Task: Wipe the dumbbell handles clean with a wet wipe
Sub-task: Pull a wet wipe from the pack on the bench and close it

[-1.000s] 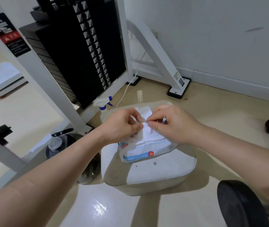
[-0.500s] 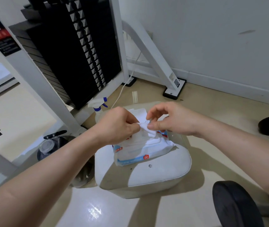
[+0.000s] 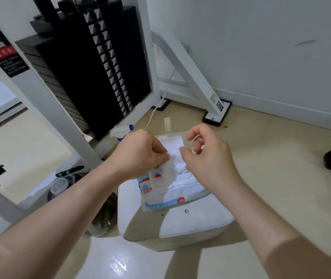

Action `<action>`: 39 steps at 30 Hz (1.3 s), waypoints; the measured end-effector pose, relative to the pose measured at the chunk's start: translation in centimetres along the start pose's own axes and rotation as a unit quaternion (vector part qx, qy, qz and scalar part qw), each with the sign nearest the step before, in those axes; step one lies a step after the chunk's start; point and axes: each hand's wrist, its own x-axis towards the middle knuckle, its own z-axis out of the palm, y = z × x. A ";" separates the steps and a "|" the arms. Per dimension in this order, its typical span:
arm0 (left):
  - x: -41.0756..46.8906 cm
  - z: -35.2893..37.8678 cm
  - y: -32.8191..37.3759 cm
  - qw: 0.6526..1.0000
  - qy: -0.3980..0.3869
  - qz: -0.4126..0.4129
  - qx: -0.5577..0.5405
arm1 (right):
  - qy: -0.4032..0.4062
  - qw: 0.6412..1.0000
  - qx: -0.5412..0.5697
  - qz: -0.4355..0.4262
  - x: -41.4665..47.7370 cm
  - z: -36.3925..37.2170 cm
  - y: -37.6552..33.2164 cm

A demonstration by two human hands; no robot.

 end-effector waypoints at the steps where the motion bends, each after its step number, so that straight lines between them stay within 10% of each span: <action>1: 0.0 0.0 0.0 0.999 -0.002 -0.015 -0.044 | 0.005 1.000 0.023 0.006 -0.8 0.2 0.0; 16: -0.2 0.8 -1.4 0.892 -0.140 -0.138 -0.407 | -0.030 0.979 0.189 0.077 -2.5 1.0 0.1; 22: 0.0 0.8 -1.7 0.876 -0.078 -0.165 -0.446 | -0.018 0.974 0.188 0.123 -2.5 0.8 0.7; 33: 0.6 -0.7 -0.5 0.847 0.115 -0.129 -0.503 | -0.135 0.978 -0.157 -0.008 -2.2 1.2 0.0; 39: 0.9 -4.1 2.0 0.828 0.274 -0.073 -0.483 | -0.186 0.975 -0.121 0.012 -1.6 0.8 0.0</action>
